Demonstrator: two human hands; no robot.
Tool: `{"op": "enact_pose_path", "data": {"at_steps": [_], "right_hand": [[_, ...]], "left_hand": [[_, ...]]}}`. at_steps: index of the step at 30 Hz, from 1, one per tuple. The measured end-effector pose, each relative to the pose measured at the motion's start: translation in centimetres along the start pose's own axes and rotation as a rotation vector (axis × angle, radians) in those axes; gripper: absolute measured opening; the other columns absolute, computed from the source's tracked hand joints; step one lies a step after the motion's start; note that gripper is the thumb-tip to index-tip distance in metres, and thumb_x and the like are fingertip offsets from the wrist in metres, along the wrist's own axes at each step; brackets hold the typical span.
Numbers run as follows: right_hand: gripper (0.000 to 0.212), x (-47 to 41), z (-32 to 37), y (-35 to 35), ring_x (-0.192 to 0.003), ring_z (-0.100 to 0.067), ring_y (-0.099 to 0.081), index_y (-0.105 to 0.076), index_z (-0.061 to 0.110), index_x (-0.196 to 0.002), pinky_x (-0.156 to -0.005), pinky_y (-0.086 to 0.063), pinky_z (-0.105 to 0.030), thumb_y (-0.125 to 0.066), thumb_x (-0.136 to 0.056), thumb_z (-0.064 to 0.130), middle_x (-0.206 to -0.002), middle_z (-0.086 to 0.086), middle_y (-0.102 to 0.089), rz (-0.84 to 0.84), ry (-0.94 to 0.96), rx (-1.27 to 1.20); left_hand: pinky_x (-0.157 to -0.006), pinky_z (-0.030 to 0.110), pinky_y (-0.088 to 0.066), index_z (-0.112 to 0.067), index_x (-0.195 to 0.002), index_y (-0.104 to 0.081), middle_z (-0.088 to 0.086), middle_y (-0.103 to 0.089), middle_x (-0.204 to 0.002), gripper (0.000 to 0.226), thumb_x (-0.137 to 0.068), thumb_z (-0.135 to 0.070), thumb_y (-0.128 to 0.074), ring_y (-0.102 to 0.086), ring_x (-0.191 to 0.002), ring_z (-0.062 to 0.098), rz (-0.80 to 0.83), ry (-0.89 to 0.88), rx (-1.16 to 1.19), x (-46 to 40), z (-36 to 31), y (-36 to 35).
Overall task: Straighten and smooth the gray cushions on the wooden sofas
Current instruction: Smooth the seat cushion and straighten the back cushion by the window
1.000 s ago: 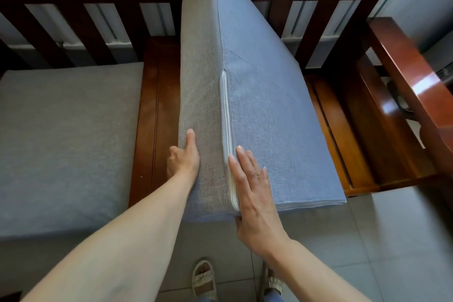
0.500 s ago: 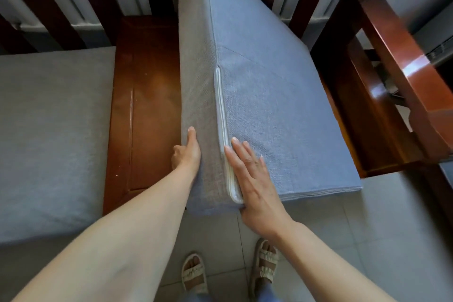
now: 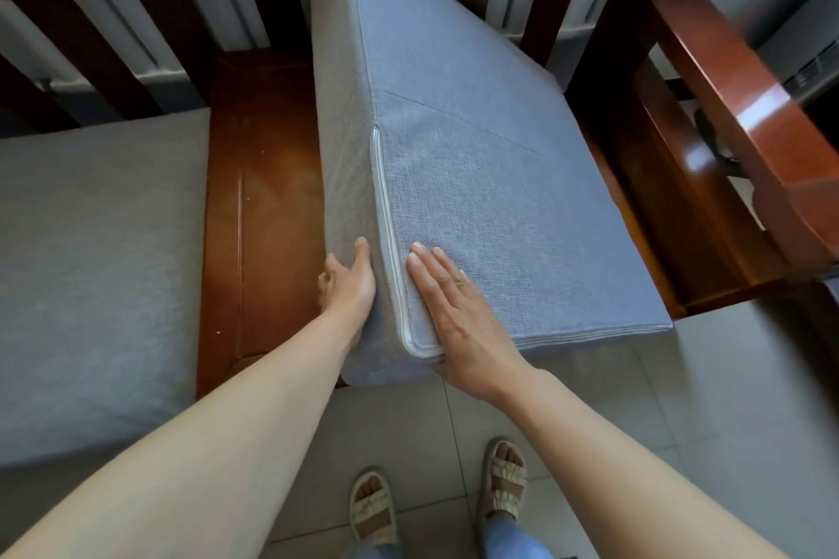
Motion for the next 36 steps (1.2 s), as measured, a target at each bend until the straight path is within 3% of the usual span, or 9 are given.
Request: {"op": "enact_pose_path", "data": {"at_steps": [3, 8, 10, 13, 17, 23, 28, 34, 36], "right_hand": [[0.128, 0.7, -1.5, 0.2, -0.148, -0.019, 0.009, 0.007, 0.023, -0.152, -0.120, -0.014, -0.038, -0.084, -0.062, 0.018, -0.160, 0.002, 0.011, 0.104, -0.115, 0.037], [0.119, 2.8, -4.6, 1.1, -0.147, -0.019, 0.009, 0.012, 0.029, -0.151, -0.117, -0.017, -0.035, -0.077, -0.073, 0.016, -0.159, 0.001, 0.017, 0.235, -0.226, 0.045], [0.109, 4.2, -7.2, 1.1, -0.148, -0.021, 0.004, 0.010, 0.028, -0.151, -0.117, -0.018, -0.036, -0.070, -0.080, 0.013, -0.160, -0.003, 0.014, 0.271, -0.300, 0.047], [0.093, 6.4, -12.1, 1.2, -0.148, -0.024, -0.001, 0.007, 0.027, -0.152, -0.117, -0.018, -0.039, -0.059, -0.089, 0.011, -0.161, -0.005, 0.010, 0.314, -0.386, 0.042], [0.085, 9.1, -18.3, 0.8, -0.147, -0.025, -0.008, 0.005, 0.028, -0.152, -0.115, -0.024, -0.040, -0.054, -0.093, 0.013, -0.161, -0.007, 0.006, 0.352, -0.412, 0.060], [0.086, 11.3, -26.9, 0.1, -0.147, -0.029, -0.003, 0.011, 0.039, -0.150, -0.114, -0.020, -0.040, -0.042, -0.094, -0.001, -0.160, -0.013, 0.008, 0.283, -0.483, 0.092], [0.086, 10.3, -30.2, -0.7, -0.147, -0.032, 0.010, 0.015, 0.047, -0.146, -0.114, -0.022, -0.042, -0.039, -0.098, 0.000, -0.158, -0.013, 0.016, 0.243, -0.428, 0.052], [0.087, 9.3, -31.3, -0.5, -0.146, -0.036, 0.007, 0.024, 0.047, -0.142, -0.108, -0.032, -0.042, -0.038, -0.100, 0.004, -0.158, -0.014, 0.015, 0.266, -0.397, 0.074], [0.087, 9.3, -30.8, -0.3, -0.146, -0.038, 0.002, 0.028, 0.043, -0.142, -0.107, -0.034, -0.042, -0.039, -0.100, 0.006, -0.158, -0.017, 0.013, 0.297, -0.389, 0.110]], "left_hand": [[-0.115, 0.049, -0.021, -0.017, -0.152, -0.015, 0.009, -0.018, -0.157, 0.072, -0.094, -0.059, -0.027, -0.021, -0.143, 0.028, 0.022, -0.127, -0.072, 2.8, -1.3, -0.4], [-0.119, 0.042, -0.010, -0.011, -0.152, -0.005, 0.013, -0.003, -0.159, 0.070, -0.098, -0.032, -0.043, -0.007, -0.146, 0.027, -0.001, -0.456, -0.295, 9.2, -4.0, -2.0], [-0.117, 0.042, -0.003, -0.014, -0.152, -0.002, 0.014, 0.014, -0.158, 0.073, -0.096, -0.029, -0.048, 0.009, -0.146, 0.030, -0.080, -0.583, -0.629, 11.5, -4.2, -3.4], [-0.115, 0.050, 0.006, -0.018, -0.152, -0.003, 0.012, 0.023, -0.157, 0.072, -0.097, -0.045, -0.040, 0.024, -0.143, 0.029, -0.093, -0.750, -1.256, 13.5, -3.9, -7.8], [-0.113, 0.055, 0.009, -0.024, -0.152, 0.003, 0.012, 0.026, -0.156, 0.086, -0.091, -0.059, -0.045, 0.024, -0.143, 0.027, 0.125, -0.764, -1.564, 13.8, -1.8, -15.6], [-0.112, 0.056, 0.007, -0.023, -0.152, 0.012, 0.009, 0.027, -0.156, 0.089, -0.092, -0.025, -0.054, 0.023, -0.144, 0.027, 0.145, -0.809, -1.726, 11.5, -1.9, -23.4], [-0.109, 0.062, 0.010, -0.023, -0.147, 0.025, 0.008, 0.036, -0.151, 0.107, -0.085, -0.033, -0.062, 0.031, -0.140, 0.026, 0.109, -0.727, -1.769, 9.4, -2.5, -25.5], [-0.105, 0.067, 0.011, -0.026, -0.147, 0.026, 0.008, 0.040, -0.149, 0.108, -0.085, -0.030, -0.062, 0.035, -0.138, 0.028, 0.126, -0.668, -1.757, 8.9, -3.0, -26.4], [-0.106, 0.066, 0.012, -0.027, -0.145, 0.027, 0.007, 0.040, -0.149, 0.113, -0.082, -0.047, -0.064, 0.034, -0.138, 0.028, 0.172, -0.678, -1.768, 9.0, -2.8, -26.4]]}}
Point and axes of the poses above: each hand's wrist, its own x-axis away from the middle knuckle, its own y-axis out of the back of the hand, z = x × y, the point moved 6 cm from there along -x, towards the middle knuckle
